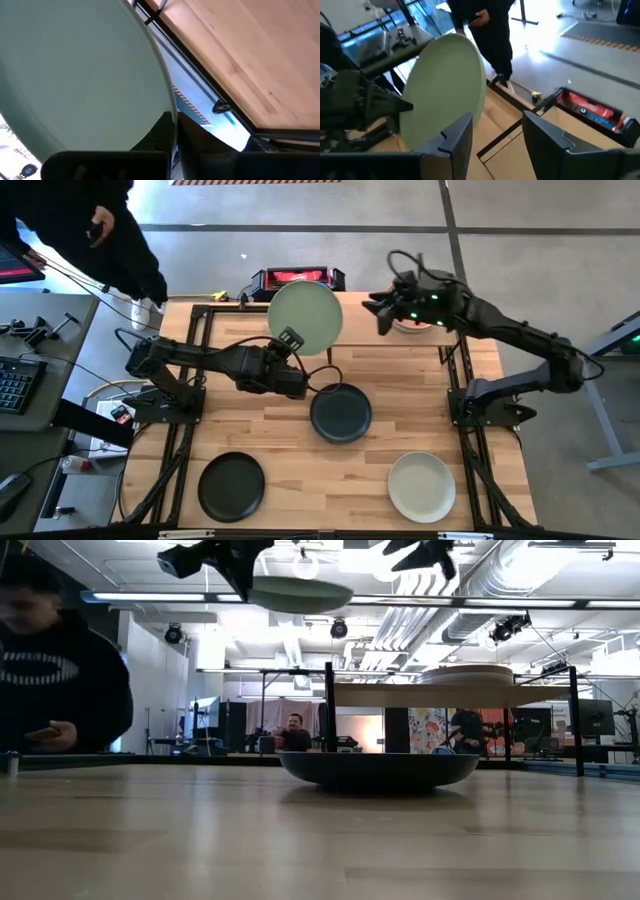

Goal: Place and stack plates onto a shelf
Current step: Put the green plate on the shelf

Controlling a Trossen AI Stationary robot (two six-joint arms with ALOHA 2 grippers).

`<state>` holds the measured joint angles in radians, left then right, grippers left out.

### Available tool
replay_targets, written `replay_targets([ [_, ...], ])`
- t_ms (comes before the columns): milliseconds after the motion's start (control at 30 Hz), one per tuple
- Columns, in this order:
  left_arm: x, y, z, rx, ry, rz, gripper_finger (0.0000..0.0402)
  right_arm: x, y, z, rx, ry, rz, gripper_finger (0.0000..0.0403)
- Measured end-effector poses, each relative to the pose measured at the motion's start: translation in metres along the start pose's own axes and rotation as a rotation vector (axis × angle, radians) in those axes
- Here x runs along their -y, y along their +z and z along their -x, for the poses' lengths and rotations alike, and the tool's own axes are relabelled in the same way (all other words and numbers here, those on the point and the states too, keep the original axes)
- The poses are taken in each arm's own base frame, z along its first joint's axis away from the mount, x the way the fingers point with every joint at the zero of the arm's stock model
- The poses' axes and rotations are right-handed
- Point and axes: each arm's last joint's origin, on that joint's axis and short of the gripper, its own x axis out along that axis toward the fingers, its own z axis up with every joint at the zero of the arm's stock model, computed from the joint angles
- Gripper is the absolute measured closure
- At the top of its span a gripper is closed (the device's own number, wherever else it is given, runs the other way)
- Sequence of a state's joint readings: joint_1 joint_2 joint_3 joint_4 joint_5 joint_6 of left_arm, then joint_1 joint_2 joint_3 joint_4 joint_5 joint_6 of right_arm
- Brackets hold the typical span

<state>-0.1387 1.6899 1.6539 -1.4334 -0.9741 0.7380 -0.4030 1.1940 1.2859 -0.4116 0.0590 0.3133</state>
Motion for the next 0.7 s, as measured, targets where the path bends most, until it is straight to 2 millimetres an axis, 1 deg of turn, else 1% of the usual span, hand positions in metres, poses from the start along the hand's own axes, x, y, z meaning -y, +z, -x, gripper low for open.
replay_targets([
  [133,0.0,0.004,-0.002,0.0,0.004,0.002,0.0401,-0.002,0.0,-0.02,-0.059,0.007,0.002,0.0253],
  [233,-0.001,0.004,-0.001,0.002,0.01,-0.012,0.0401,-0.005,0.001,-0.029,-0.092,0.061,0.001,0.0254],
  [367,-0.001,0.004,-0.002,-0.003,0.016,-0.026,0.0401,-0.006,0.0,-0.04,-0.118,0.084,-0.003,0.0254],
  [567,-0.004,0.004,-0.001,-0.028,0.06,-0.015,0.0401,-0.005,-0.005,-0.055,-0.155,0.072,-0.023,0.0254],
  [700,-0.004,0.004,-0.001,-0.034,0.068,-0.038,0.0401,-0.005,-0.009,-0.062,-0.174,0.067,-0.026,0.0254],
])
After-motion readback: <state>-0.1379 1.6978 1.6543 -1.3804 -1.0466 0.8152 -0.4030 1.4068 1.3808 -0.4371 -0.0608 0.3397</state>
